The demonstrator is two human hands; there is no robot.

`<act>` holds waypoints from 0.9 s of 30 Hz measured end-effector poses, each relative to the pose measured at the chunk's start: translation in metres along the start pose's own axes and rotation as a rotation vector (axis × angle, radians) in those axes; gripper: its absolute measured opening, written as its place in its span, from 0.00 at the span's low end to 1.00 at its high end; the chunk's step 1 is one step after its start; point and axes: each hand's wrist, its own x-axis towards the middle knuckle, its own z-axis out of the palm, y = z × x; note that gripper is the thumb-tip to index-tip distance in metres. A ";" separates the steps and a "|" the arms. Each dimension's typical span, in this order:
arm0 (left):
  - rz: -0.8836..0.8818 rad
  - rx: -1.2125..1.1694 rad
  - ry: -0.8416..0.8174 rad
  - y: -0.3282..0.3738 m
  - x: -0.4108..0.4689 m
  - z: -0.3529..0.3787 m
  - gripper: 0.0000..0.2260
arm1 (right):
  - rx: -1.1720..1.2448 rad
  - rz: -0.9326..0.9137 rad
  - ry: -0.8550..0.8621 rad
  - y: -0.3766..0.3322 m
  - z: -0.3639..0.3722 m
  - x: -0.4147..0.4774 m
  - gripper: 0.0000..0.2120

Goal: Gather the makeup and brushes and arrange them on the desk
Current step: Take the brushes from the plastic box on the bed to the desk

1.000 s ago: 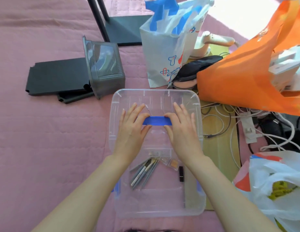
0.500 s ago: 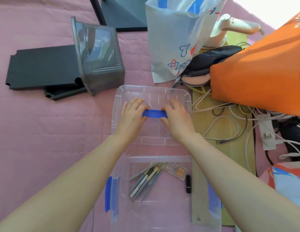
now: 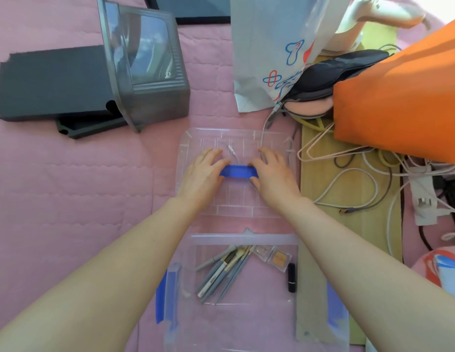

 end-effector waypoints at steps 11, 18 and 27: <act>0.065 0.004 0.078 0.030 -0.022 -0.047 0.18 | 0.054 -0.034 0.177 -0.016 -0.036 -0.038 0.20; 0.178 0.051 0.259 0.060 -0.072 -0.073 0.14 | 0.076 -0.090 0.336 -0.036 -0.049 -0.101 0.19; 0.213 0.058 0.329 0.087 -0.158 -0.064 0.11 | 0.140 -0.077 0.339 -0.047 -0.033 -0.195 0.19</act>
